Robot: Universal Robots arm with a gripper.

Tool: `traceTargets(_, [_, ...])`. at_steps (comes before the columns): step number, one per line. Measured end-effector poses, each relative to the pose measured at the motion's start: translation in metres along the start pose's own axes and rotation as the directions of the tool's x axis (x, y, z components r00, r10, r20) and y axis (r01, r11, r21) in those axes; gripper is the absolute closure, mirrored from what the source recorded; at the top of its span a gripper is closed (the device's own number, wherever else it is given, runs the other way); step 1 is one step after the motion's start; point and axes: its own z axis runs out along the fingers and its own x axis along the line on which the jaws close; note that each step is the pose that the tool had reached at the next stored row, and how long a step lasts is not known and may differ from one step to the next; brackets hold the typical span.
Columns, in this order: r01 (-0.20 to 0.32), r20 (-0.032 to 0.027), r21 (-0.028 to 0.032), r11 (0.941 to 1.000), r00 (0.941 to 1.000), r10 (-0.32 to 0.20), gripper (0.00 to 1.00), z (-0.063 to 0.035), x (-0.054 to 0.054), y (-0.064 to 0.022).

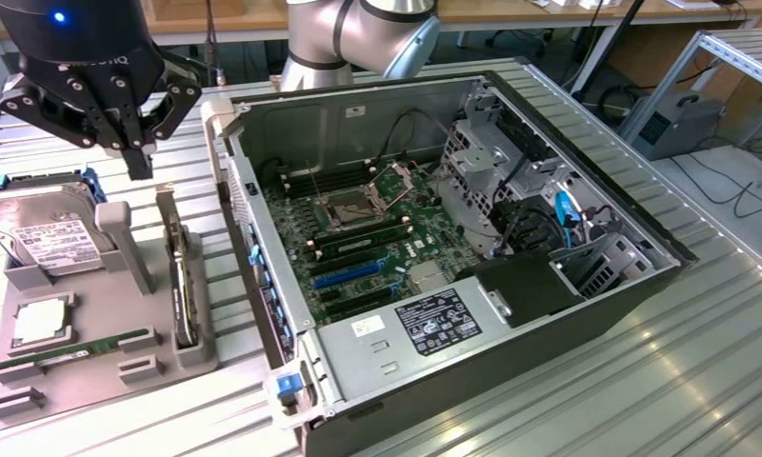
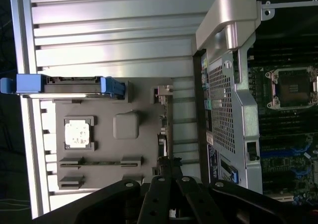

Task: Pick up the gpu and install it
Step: 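Reach for the gpu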

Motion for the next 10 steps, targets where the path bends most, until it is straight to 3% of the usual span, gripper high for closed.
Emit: traceTargets(10, [0.000,0.0000,0.0000,1.0000,1.0000,0.000,0.89,-0.0001,-0.0002,-0.0028])
